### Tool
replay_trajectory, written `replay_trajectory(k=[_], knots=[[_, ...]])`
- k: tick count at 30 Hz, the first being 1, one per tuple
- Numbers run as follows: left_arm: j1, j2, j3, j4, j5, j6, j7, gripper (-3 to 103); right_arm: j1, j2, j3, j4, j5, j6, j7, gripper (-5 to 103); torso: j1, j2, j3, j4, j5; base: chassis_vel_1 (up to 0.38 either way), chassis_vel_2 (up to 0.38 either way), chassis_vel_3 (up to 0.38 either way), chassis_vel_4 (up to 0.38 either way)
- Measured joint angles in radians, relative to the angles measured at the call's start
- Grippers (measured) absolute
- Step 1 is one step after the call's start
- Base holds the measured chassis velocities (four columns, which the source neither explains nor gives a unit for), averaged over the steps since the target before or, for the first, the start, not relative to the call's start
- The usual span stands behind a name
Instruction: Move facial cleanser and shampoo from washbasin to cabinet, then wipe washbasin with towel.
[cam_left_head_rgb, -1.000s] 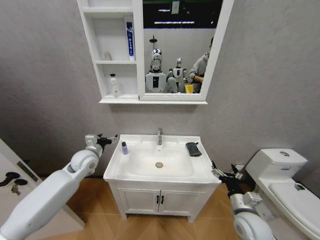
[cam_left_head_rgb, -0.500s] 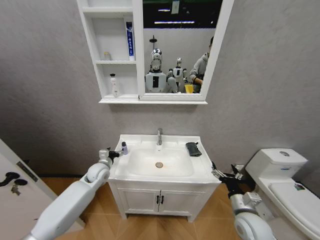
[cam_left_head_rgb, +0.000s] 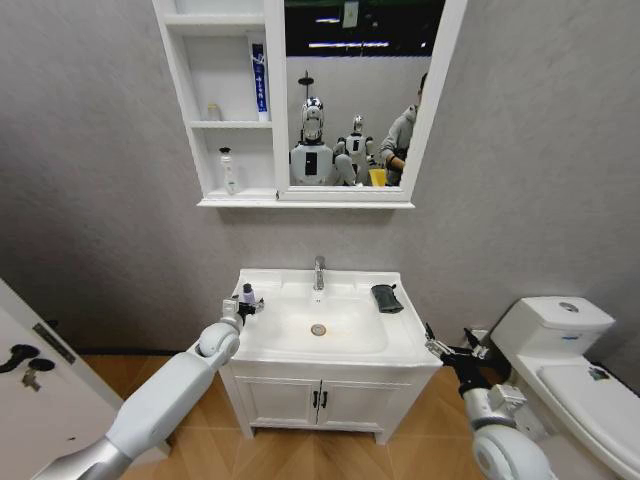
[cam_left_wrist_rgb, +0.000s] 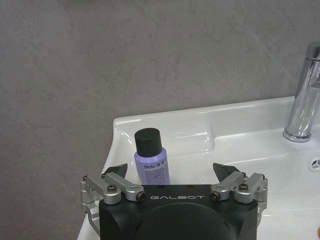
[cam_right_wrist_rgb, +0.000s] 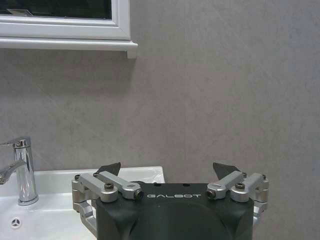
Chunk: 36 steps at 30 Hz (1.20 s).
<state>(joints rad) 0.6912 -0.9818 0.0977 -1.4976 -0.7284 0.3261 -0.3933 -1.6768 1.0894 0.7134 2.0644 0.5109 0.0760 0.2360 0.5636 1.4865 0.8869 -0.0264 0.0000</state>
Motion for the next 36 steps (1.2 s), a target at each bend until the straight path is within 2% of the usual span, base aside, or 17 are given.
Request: replay_trajectory(k=[14,31,36], knots=[[-0.067,-0.054,0.025,0.159,0.018,-0.032,0.02,97,-0.004,0.01,0.005,-0.012,-0.002,0.015,0.001,100,0.0,0.0,0.0,0.0,0.0,0.0,0.0,0.0,0.0],[-0.112,-0.099,0.019,0.288,0.029,-0.064,0.054,97,-0.008,0.024,0.003,-0.014,-0.007,0.026,-0.004,100,0.0,0.0,0.0,0.0,0.0,0.0,0.0,0.0,0.0],[-0.125,-0.121,0.004,0.328,0.007,-0.074,0.057,90,-0.01,0.024,0.006,-0.014,-0.007,0.033,-0.014,100,0.0,0.0,0.0,-0.0001,0.0,0.0,0.0,0.0,0.0]])
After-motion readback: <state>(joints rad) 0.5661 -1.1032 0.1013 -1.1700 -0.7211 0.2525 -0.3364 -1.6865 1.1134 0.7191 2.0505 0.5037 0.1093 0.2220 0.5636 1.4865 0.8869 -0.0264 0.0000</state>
